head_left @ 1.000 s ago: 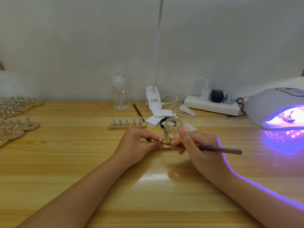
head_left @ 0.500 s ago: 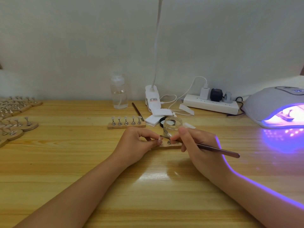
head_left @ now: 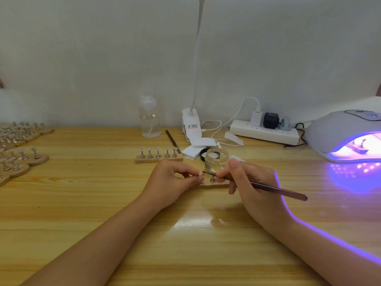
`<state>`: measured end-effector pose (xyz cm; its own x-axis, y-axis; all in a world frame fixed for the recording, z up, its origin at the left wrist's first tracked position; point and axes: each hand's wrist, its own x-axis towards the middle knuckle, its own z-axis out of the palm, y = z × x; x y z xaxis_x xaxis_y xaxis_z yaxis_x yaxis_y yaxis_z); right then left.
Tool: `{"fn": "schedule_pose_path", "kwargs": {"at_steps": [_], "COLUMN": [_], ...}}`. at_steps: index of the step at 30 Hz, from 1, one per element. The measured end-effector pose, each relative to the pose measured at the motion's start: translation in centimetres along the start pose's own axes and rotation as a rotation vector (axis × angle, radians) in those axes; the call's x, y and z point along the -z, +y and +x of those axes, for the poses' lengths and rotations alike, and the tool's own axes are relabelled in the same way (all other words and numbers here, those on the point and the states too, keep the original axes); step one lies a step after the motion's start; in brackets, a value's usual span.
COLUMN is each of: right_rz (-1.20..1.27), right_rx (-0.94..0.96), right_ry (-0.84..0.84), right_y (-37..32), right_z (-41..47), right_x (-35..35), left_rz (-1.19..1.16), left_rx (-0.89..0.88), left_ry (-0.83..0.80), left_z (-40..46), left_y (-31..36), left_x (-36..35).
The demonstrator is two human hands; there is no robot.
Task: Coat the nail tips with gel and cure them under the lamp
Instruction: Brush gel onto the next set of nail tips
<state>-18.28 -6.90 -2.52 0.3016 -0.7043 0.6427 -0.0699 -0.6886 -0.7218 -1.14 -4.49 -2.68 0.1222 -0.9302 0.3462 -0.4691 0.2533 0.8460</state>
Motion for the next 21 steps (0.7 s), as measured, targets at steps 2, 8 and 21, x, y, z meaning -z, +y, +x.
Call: {"fn": "schedule_pose_path", "kwargs": {"at_steps": [2,8,21], "right_rz": [-0.044,-0.005,-0.015], "right_rx": [0.007,-0.037,-0.022], "right_ry": [-0.017,-0.012,-0.018], "right_y": [0.04,-0.06,0.01], "right_z": [0.09,-0.08,0.11], "right_x": [0.05,0.01,0.01], "left_rz": [-0.004,-0.004,0.024], "left_rx": [0.004,0.007,-0.035], "left_ry": [-0.004,0.006,0.016], "left_z": [0.01,-0.03,-0.01], "left_y": [0.04,0.22,0.10], "left_x": [-0.02,0.00,0.03]}}
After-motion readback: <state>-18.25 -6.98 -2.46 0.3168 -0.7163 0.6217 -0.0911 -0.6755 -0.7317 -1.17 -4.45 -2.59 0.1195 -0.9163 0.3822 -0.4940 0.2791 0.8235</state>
